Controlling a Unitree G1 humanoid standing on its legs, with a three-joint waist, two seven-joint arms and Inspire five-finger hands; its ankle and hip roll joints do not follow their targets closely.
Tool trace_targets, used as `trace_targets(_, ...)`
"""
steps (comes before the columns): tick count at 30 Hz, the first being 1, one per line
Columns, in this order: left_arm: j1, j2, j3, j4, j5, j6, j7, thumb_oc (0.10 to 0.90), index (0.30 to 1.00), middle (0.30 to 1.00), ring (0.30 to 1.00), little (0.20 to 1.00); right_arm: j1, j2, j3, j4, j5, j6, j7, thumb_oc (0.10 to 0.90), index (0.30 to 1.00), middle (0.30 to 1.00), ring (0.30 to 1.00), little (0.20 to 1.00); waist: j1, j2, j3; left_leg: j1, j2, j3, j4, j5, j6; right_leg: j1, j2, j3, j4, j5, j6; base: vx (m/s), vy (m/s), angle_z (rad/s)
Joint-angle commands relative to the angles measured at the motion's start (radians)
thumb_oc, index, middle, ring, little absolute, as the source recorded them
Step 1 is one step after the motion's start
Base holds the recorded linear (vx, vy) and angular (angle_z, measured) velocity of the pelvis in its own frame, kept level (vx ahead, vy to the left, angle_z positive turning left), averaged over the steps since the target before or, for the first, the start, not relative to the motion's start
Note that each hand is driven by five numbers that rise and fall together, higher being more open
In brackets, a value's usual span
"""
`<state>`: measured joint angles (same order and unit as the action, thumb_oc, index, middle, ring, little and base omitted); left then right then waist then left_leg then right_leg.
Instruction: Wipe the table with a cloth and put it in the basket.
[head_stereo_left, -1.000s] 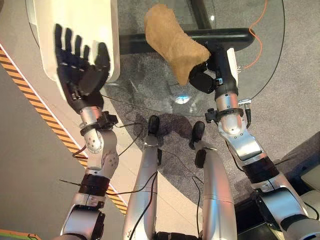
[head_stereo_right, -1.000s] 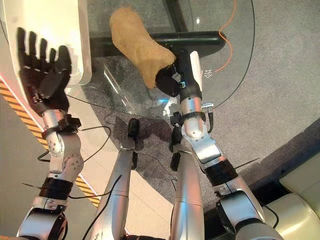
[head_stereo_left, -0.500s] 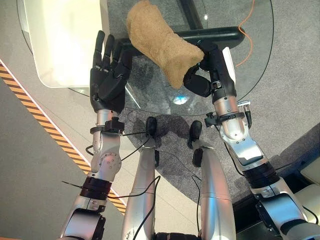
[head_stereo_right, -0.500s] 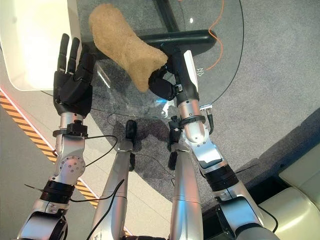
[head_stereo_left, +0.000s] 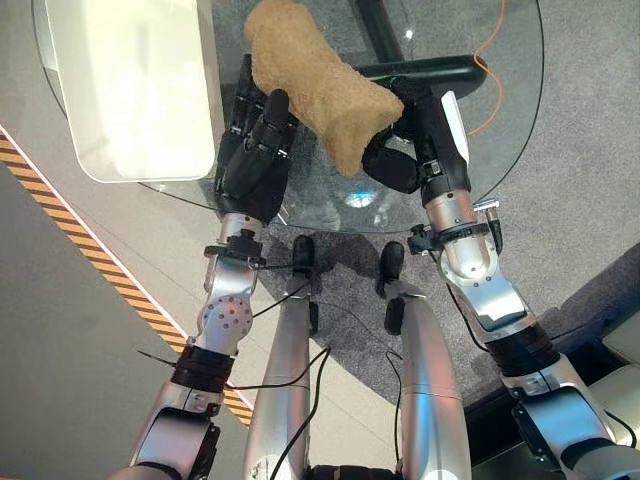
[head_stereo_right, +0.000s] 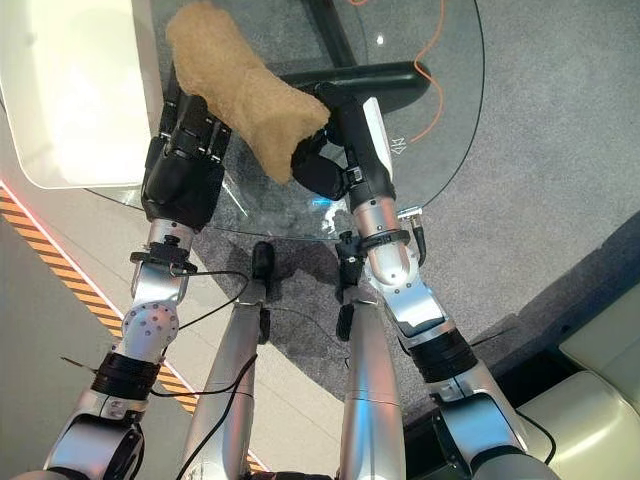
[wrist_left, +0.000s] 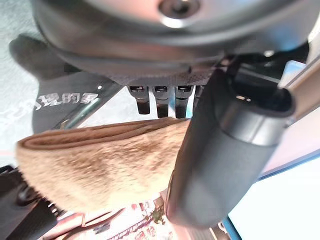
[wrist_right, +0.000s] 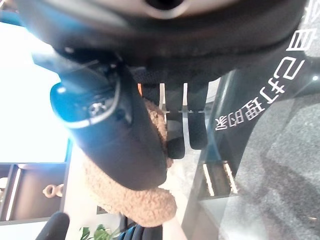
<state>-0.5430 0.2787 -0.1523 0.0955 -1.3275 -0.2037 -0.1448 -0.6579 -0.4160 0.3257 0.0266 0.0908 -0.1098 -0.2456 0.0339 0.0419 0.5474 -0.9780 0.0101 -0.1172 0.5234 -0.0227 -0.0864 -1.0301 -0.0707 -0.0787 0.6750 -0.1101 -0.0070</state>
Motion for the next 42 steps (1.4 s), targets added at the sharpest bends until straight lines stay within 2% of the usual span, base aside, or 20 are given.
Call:
trace_targets(1,-0.079,-0.012,-0.002,-0.171,-0.013,-0.020,-0.064,0.800,0.900,0.900,0.900,0.900,-0.126,0.039,-0.012,-0.281,0.029,-0.198,0.013,0.100,0.300,0.300,0.300,0.200,-0.017,0.015,-0.027,0.052,-0.052,0.083,-0.057,0.013,0.097,0.070,0.027,-0.004,-0.058,0.008,0.030,0.00,0.000,0.00)
trace_targets(5,-0.089,-0.017,-0.002,-0.169,-0.032,-0.017,-0.081,0.800,0.900,0.900,0.900,0.900,-0.130,0.044,-0.009,-0.286,0.032,-0.197,0.024,0.100,0.300,0.300,0.300,0.200,-0.021,0.012,-0.027,0.053,-0.051,0.083,-0.060,0.014,0.097,0.069,0.029,-0.005,-0.062,0.010,0.029,0.00,0.000,0.00)
trace_targets(10,-0.107,-0.020,-0.007,-0.172,-0.048,0.017,-0.131,0.800,0.900,0.900,0.900,0.900,-0.139,0.042,0.002,-0.278,0.046,-0.178,0.042,0.100,0.300,0.300,0.300,0.200,-0.022,0.011,-0.027,0.050,-0.048,0.085,-0.056,0.011,0.094,0.066,0.026,-0.004,-0.056,0.007,0.028,0.00,0.000,0.00)
trace_targets(18,-0.128,-0.034,-0.010,-0.176,-0.066,0.009,-0.194,0.800,0.900,0.900,0.900,0.900,-0.146,0.047,0.025,-0.257,0.042,-0.143,0.065,0.100,0.300,0.300,0.300,0.200,-0.025,0.009,-0.027,0.057,-0.048,0.086,-0.060,0.010,0.091,0.073,0.027,-0.003,-0.062,0.004,0.026,0.00,0.000,0.00)
trace_targets(25,-0.136,-0.032,0.008,-0.186,-0.077,-0.056,-0.239,0.800,0.900,0.900,0.900,0.900,-0.137,0.039,0.025,-0.230,0.032,-0.124,0.080,0.100,0.300,0.300,0.300,0.200,-0.025,0.007,-0.027,0.059,-0.049,0.086,-0.065,0.010,0.091,0.074,0.027,-0.004,-0.066,0.003,0.025,0.00,0.000,0.00)
trace_targets(42,-0.145,-0.037,0.060,-0.217,-0.017,-0.205,-0.208,0.800,0.900,0.900,0.900,0.900,-0.115,0.043,0.008,-0.224,0.011,-0.113,0.082,0.100,0.300,0.300,0.300,0.200,-0.022,0.001,-0.027,0.048,-0.052,0.080,-0.060,0.007,0.089,0.064,0.030,-0.004,-0.052,-0.006,0.021,0.00,0.000,0.00)
